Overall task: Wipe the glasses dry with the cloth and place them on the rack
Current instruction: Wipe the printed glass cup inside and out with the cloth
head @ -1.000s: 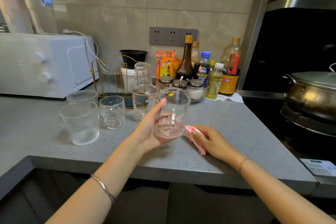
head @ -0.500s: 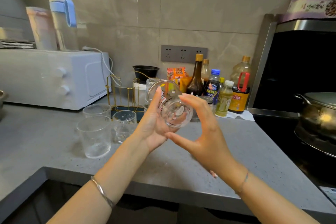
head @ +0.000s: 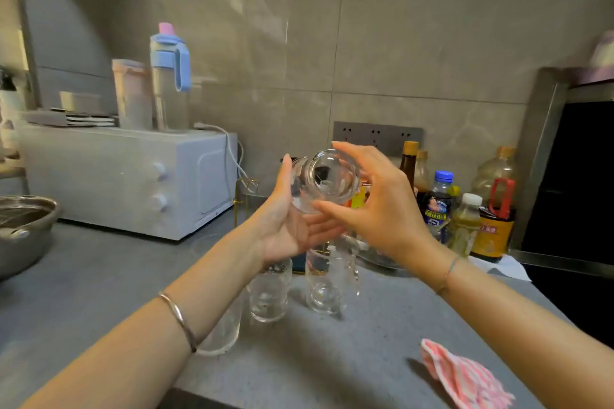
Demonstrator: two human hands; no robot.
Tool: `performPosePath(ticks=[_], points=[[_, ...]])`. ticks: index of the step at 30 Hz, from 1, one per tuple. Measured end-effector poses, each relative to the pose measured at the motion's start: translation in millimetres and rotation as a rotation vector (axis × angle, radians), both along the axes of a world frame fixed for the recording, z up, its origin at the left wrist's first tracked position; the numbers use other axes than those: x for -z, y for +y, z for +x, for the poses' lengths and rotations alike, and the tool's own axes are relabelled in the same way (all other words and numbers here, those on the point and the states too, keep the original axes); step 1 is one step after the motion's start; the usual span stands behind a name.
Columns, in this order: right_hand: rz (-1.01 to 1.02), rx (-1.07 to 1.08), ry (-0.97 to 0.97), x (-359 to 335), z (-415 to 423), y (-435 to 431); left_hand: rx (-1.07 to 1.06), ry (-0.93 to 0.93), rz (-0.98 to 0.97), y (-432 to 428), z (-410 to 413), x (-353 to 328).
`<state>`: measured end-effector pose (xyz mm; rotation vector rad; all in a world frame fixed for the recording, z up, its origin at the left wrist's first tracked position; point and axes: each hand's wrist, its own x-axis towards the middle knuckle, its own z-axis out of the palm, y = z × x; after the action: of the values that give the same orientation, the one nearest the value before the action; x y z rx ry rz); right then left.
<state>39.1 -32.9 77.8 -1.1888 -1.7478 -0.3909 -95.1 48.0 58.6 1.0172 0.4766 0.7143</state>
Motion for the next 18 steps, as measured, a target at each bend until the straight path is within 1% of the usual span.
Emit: performPosePath(ticks=[3,4,5,7,9,11,13,15,18], points=[[0.01,0.016,0.058,-15.5,9.0,22.1,0.038,0.082,0.056,24.2,-7.9,-6.4],[0.006,0.013,0.091,-20.8,12.6,29.4,0.013,0.14,0.1,31.4,-9.8,-8.1],[0.001,0.011,0.127,-27.4,16.5,39.9,-0.06,0.2,0.169,41.4,-11.1,-10.0],[-0.026,0.025,0.187,-41.3,24.2,56.3,-0.291,0.305,0.368,60.5,-11.7,-12.3],[-0.071,0.038,0.225,-56.3,31.6,75.1,-0.516,0.401,0.64,80.4,-12.5,-14.3],[-0.119,0.055,0.259,-68.2,37.6,95.7,-0.618,0.476,0.911,105.8,-12.8,-9.8],[-0.165,0.076,0.274,-76.4,42.4,116.6,-0.637,0.577,1.114,133.3,-10.4,-2.2],[-0.197,0.085,0.277,-81.3,46.0,137.3,-0.651,0.68,1.191,156.2,-5.9,5.1],[-0.243,0.078,0.294,-84.3,50.0,166.8,-0.639,0.803,1.194,184.6,1.7,22.0]])
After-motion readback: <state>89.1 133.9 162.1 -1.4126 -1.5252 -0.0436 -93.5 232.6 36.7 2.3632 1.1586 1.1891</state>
